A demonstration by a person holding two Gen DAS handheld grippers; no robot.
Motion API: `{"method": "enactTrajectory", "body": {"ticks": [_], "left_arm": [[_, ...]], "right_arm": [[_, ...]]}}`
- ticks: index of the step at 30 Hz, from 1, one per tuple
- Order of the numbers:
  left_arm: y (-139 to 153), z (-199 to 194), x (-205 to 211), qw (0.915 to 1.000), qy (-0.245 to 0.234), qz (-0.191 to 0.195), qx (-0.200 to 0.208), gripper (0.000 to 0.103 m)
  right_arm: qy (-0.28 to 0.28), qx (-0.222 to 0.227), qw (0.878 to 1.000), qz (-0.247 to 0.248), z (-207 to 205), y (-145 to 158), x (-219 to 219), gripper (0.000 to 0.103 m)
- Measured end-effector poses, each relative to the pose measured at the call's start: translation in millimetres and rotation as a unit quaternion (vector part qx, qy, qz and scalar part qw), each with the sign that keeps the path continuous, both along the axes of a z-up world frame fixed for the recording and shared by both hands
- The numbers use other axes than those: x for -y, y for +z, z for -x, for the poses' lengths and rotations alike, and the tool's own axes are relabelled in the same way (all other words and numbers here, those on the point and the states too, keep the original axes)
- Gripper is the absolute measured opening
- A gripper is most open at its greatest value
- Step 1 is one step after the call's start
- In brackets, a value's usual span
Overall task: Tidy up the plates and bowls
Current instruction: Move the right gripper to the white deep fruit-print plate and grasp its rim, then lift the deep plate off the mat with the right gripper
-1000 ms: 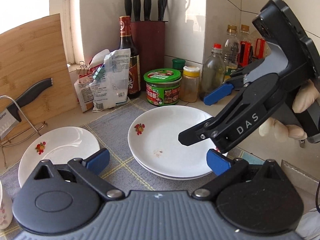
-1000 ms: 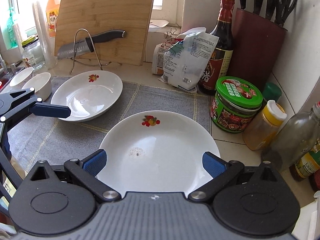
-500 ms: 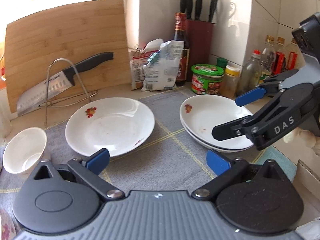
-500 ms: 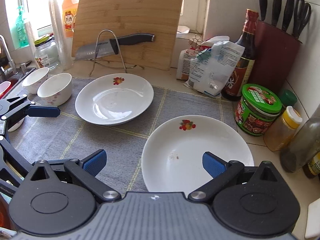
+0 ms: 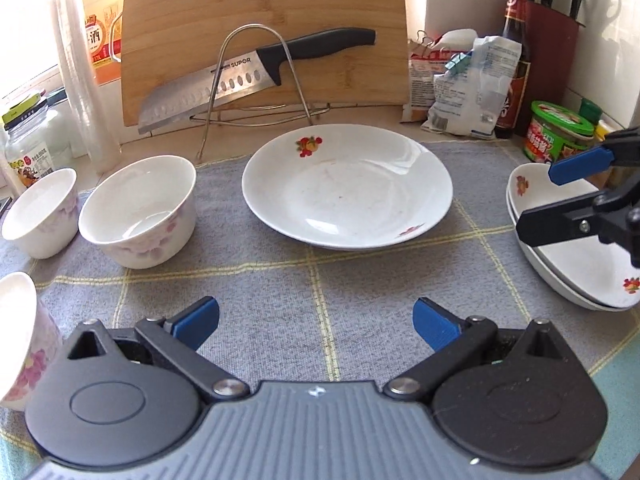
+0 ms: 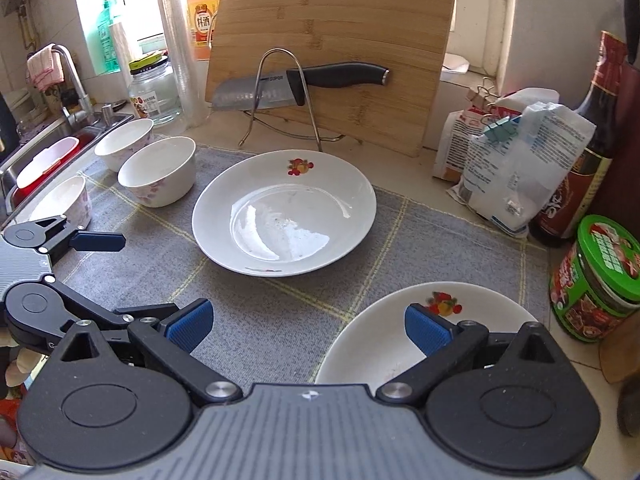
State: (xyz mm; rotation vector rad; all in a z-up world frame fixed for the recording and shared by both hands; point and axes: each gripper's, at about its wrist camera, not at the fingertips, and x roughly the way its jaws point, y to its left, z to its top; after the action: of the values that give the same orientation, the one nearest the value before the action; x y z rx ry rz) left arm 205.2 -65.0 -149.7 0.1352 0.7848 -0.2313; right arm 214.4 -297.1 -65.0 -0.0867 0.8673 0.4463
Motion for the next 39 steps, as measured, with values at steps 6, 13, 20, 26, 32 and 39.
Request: {"method": "enactTrajectory", "body": {"ticks": [6,13,20,26,32,39], "left_arm": [[-14.6,-17.7,11.9,0.9994,-0.028,-0.006,-0.022,0.102],[-25.8,-41.1,12.9,0.9966,-0.075,0.015,-0.03,0.102],[-30.1,-64.0,9.7,0.9935,-0.112,0.01,-0.015,0.103],[-32.2,-73.9,2.8,0.9901,-0.14,0.015,-0.001,0.103],[-32.1,-74.2,-0.3,0.9863,-0.163,0.018,0.01,0.103],[-32.6,-72.0,-0.6,0.9861,-0.164,0.021,0.016,0.103]], "right_arm": [[0.025,-0.012,1.0,-0.005,-17.6,-2.6,-5.3,0.103],[0.004,-0.019,1.0,0.008,-28.8,-1.9,-6.0,0.103],[-0.007,-0.037,0.999,0.008,-48.3,-2.4,-8.9,0.103],[0.021,-0.049,0.999,0.003,-74.6,-3.5,-14.3,0.103],[0.04,-0.077,0.996,0.002,-113.4,-15.9,-19.6,0.103],[0.073,-0.103,0.992,0.006,-150.3,-31.1,-29.3,0.103]]}}
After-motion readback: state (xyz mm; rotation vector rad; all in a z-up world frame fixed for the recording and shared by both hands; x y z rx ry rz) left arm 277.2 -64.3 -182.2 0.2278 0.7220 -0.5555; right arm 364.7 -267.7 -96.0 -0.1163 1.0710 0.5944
